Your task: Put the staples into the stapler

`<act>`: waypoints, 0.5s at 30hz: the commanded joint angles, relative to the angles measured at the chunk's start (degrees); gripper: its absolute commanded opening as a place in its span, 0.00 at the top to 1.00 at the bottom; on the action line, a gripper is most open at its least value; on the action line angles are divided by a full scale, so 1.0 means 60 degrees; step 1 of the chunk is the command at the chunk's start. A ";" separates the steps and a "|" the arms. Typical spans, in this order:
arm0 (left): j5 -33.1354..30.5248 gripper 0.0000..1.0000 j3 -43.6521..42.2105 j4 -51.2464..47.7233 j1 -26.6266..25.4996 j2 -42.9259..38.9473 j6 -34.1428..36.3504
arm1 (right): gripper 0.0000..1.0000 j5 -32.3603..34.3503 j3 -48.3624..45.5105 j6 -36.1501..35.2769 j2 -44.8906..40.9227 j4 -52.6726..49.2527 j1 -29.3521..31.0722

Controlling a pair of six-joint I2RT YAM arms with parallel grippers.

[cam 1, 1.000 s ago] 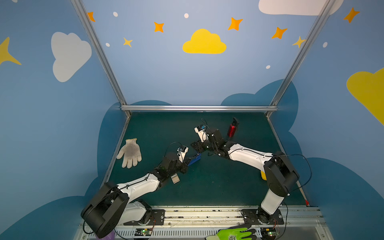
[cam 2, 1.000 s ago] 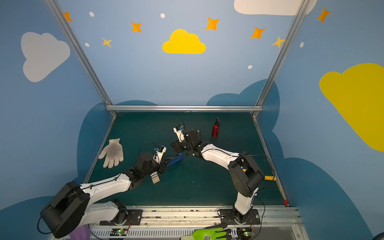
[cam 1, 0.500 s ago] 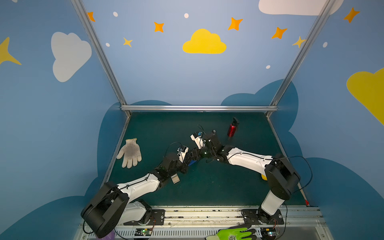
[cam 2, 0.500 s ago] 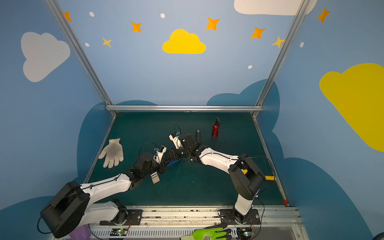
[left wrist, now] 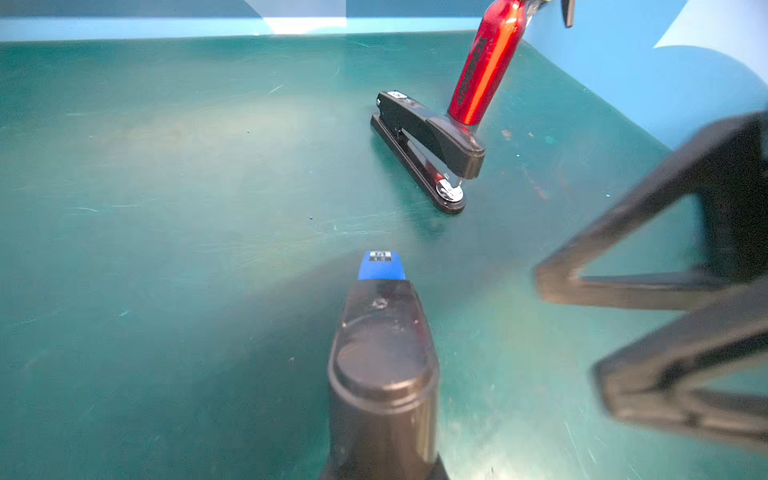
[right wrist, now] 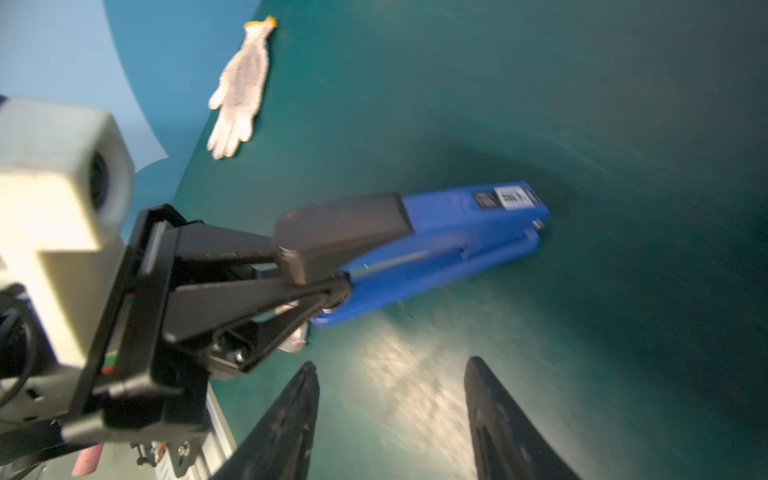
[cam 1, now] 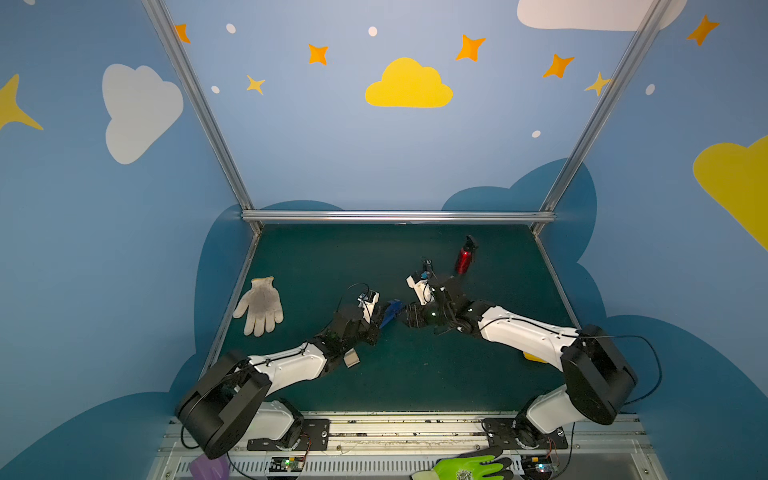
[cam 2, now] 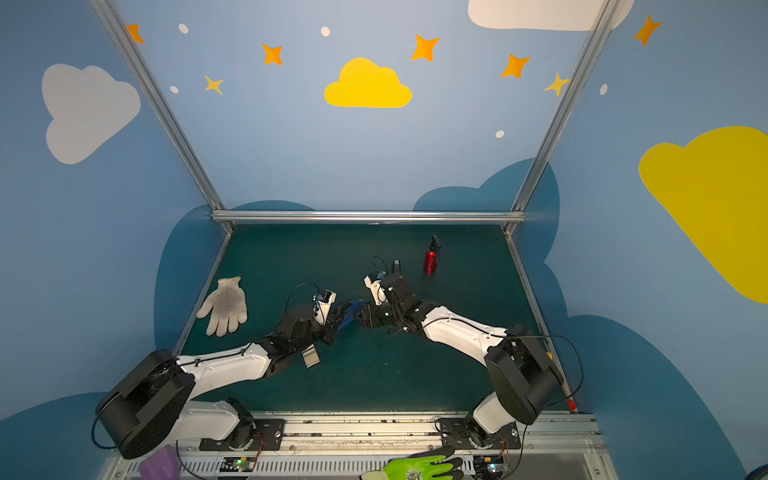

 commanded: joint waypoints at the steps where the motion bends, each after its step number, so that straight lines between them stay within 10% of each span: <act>1: -0.0715 0.96 0.0324 0.0335 -0.0238 0.0635 -0.0189 | 0.43 0.0243 -0.0445 0.0149 -0.0623 -0.0279 -0.0267; 15: -0.0956 0.88 0.1045 0.0548 -0.0951 0.2769 -0.0544 | 0.43 0.0449 -0.1368 0.0228 -0.1464 -0.0652 -0.0967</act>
